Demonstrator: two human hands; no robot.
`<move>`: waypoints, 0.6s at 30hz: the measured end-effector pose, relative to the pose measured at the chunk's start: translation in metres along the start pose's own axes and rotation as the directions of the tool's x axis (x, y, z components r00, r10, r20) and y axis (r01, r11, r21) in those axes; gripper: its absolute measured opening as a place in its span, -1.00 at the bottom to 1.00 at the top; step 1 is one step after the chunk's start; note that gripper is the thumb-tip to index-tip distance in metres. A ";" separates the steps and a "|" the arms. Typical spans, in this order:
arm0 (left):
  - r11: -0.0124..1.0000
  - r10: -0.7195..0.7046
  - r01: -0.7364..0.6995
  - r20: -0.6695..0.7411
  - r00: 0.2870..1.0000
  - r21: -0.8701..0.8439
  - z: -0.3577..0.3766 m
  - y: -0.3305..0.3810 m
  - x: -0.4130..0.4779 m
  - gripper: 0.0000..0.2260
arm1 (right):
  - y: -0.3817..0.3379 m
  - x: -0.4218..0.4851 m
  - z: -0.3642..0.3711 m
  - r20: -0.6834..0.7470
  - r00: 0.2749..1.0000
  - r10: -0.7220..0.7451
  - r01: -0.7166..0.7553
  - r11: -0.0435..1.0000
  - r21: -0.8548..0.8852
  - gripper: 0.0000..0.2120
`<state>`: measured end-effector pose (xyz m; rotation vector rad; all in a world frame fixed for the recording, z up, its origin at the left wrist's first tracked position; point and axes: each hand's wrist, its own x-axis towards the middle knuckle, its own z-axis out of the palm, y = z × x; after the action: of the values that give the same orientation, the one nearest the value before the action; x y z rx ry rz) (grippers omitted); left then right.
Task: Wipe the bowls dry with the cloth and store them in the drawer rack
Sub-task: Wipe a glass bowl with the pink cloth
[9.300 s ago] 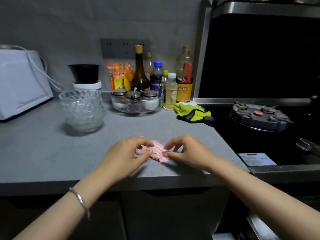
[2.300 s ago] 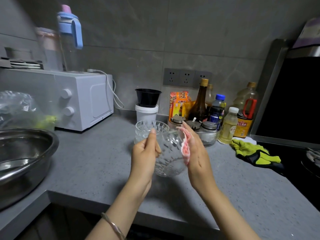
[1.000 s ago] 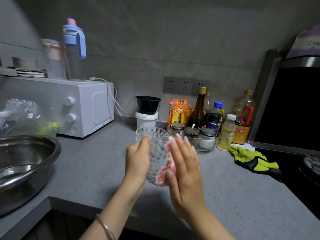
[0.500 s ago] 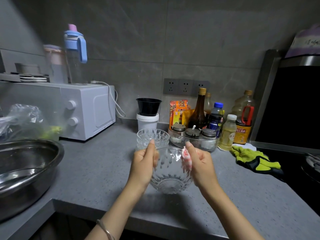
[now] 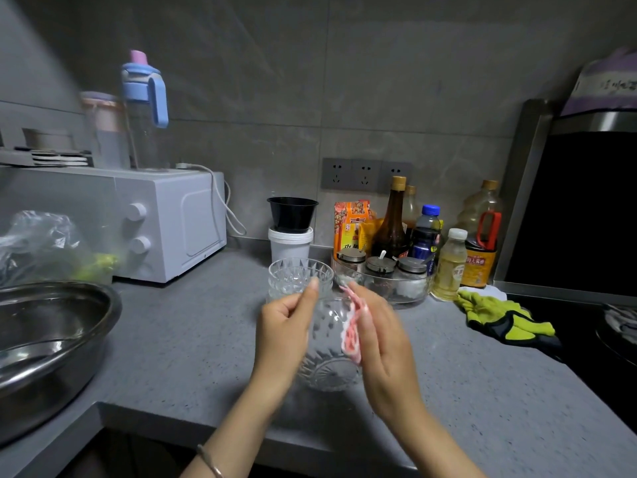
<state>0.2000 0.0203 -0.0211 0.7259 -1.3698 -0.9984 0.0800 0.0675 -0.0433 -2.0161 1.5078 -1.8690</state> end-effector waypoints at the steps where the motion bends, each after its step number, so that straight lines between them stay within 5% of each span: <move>1: 1.000 0.000 0.001 -0.055 0.999 0.015 0.000 -0.002 0.001 -0.49 | -0.001 -0.007 0.003 0.013 0.998 -0.059 0.060 0.994 -0.094 -0.59; 5: 0.999 -0.006 0.012 -0.135 0.991 0.045 0.009 -0.005 0.001 -0.47 | -0.004 -0.013 0.014 0.105 0.937 -0.332 0.343 0.828 -0.443 -0.55; 8: 0.999 -0.033 0.033 -0.087 0.996 0.004 0.013 -0.005 -0.003 -0.54 | -0.007 0.008 0.008 0.046 0.948 -0.314 0.304 0.859 -0.412 -0.60; 11: 0.993 -0.064 0.052 -0.121 0.991 -0.102 0.008 -0.001 -0.003 -0.50 | -0.011 0.023 0.000 -0.032 0.999 0.008 -0.008 1.000 0.009 -0.64; 14: 0.967 -0.132 0.106 -0.100 0.986 -0.230 0.001 -0.003 0.001 -0.29 | -0.005 0.025 -0.005 0.089 0.925 0.370 -0.359 0.770 0.527 -0.56; 18: 0.976 -0.138 0.140 0.022 0.990 -0.164 -0.009 0.002 0.003 -0.13 | -0.004 0.023 -0.012 0.135 0.884 0.448 -0.448 0.726 0.521 -0.53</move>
<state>0.2088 0.0179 -0.0186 0.6997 -1.2409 -1.2131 0.0690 0.0617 -0.0200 -1.2588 1.1383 -1.8023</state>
